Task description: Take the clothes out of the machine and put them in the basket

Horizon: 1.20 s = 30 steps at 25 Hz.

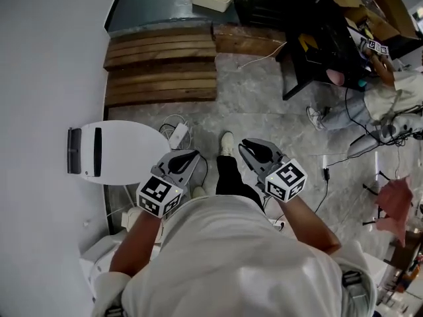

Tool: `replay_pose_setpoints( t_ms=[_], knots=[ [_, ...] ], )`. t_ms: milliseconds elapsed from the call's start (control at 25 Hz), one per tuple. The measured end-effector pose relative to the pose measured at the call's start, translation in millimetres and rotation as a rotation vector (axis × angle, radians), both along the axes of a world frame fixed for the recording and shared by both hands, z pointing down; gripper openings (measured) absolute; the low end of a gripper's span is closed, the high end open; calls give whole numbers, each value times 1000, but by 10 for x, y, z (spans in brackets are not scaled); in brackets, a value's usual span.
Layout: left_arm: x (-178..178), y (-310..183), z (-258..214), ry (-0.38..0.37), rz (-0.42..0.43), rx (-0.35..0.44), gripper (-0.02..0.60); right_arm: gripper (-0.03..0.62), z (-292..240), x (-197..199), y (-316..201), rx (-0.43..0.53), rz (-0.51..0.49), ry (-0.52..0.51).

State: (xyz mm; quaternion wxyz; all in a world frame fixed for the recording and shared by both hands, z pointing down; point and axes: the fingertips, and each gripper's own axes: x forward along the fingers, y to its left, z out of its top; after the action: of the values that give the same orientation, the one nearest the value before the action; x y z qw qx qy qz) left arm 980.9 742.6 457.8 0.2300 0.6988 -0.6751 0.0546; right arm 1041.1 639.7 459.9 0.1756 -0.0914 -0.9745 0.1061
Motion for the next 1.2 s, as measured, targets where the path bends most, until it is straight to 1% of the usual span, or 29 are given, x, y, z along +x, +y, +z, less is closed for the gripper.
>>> replay_pose_setpoints(
  t_ms=[80, 200, 440, 600, 760, 880, 1080, 1200],
  knots=[
    [-213, -156, 86, 0, -30, -18, -5, 37, 76, -251, -179, -5, -35, -3],
    [-581, -545, 182, 0, -64, -49, -5, 37, 134, -659, -579, -16, -76, -12],
    [-1290, -1654, 74, -25, -115, -83, -5, 37, 134, -1380, -1652, -26, -143, -9],
    [-1617, -2282, -24, -19, -141, -81, -5, 37, 134, -1745, -2292, -33, -158, -6],
    [-1794, -2640, -109, -48, -137, -96, -5, 55, 110, -2009, -2655, -42, -164, -32],
    [-1828, -2874, -136, -51, -130, -108, -5, 55, 96, -2080, -2895, -49, -157, -45],
    [-1923, -3198, -203, -55, -86, -106, -5, 64, 97, -2206, -3125, -56, -133, -49],
    [-1936, -3478, -196, -62, -55, -95, -5, 66, 117, -2202, -3333, -58, -112, -49]
  ],
)
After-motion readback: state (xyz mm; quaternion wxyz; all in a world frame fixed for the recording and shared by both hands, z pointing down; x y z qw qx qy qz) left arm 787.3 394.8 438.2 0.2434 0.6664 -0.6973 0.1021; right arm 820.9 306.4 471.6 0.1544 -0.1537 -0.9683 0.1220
